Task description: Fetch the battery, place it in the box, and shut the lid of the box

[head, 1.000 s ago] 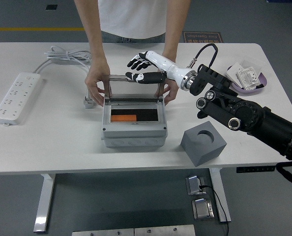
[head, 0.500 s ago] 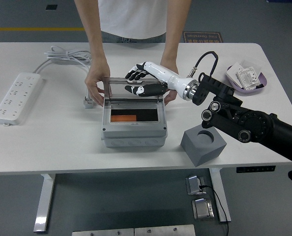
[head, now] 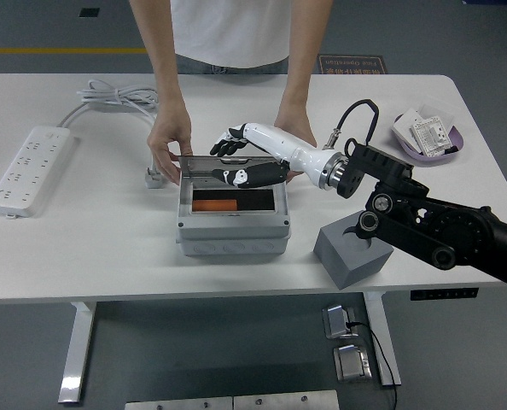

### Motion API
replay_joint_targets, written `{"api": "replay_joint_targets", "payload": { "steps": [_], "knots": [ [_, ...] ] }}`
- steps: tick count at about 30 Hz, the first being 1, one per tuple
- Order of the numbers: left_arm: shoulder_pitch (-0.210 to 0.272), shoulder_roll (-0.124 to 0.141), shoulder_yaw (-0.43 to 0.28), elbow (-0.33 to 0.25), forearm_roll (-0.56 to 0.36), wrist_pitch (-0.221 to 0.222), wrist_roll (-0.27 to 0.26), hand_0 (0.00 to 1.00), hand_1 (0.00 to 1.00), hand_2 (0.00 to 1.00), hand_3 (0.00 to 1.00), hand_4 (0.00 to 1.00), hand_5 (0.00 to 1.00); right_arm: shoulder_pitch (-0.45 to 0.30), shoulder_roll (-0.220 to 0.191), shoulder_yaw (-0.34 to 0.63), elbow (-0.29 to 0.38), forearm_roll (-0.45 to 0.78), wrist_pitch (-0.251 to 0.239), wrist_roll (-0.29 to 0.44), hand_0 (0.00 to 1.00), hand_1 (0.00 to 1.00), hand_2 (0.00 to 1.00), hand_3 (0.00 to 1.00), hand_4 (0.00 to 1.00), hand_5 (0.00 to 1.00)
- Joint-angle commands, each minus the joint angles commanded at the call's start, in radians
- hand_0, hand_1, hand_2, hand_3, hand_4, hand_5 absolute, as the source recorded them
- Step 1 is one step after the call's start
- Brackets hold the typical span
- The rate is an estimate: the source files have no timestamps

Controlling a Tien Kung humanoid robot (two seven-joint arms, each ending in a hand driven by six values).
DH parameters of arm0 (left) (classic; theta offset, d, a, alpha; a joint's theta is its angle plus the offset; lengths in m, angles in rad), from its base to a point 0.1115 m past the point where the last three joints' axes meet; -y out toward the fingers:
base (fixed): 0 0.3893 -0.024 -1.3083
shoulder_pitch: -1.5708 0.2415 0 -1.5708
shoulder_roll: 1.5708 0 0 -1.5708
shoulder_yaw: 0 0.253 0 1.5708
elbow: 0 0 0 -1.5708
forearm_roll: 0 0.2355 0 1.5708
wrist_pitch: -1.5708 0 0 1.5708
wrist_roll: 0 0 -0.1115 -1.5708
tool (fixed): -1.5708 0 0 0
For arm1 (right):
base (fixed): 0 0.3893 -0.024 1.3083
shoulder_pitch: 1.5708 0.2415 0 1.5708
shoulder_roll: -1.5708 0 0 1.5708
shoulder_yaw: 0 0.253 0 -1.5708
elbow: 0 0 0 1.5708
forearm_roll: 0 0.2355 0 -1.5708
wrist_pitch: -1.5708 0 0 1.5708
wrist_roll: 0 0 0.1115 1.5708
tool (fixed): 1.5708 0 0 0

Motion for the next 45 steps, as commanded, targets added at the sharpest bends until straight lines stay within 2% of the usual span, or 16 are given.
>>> {"api": "replay_joint_targets", "payload": {
  "steps": [10,20,36,42,45],
  "knots": [
    [0.002,-0.003,-0.017,0.0,0.015,0.001,0.0,0.638,0.704,0.655,0.642,0.692,0.204,-0.037,-0.028,-0.01,0.077,-0.01,-0.002,-0.017,0.717,0.657,0.697,0.669,0.715,0.561],
    [0.003,-0.006,-0.025,0.0,0.024,0.003,0.0,0.637,0.704,0.656,0.641,0.692,0.204,-0.055,-0.041,-0.016,0.099,-0.02,-0.011,-0.024,0.686,0.653,0.695,0.661,0.709,0.553],
    [0.006,-0.005,-0.034,0.0,0.041,0.009,0.001,0.636,0.704,0.655,0.642,0.691,0.204,-0.068,-0.094,-0.024,0.188,-0.017,-0.014,-0.043,0.677,0.649,0.695,0.656,0.707,0.548],
    [0.006,-0.006,-0.028,0.0,0.036,0.009,0.001,0.634,0.704,0.654,0.64,0.691,0.204,-0.081,-0.102,0.005,0.182,-0.019,-0.008,-0.044,0.673,0.65,0.695,0.65,0.707,0.546],
    [0.007,-0.009,-0.024,0.0,0.026,0.008,0.001,0.632,0.704,0.654,0.639,0.69,0.202,-0.111,-0.111,0.057,0.182,-0.036,0.012,-0.055,0.679,0.649,0.695,0.649,0.708,0.542]
  ]
}}
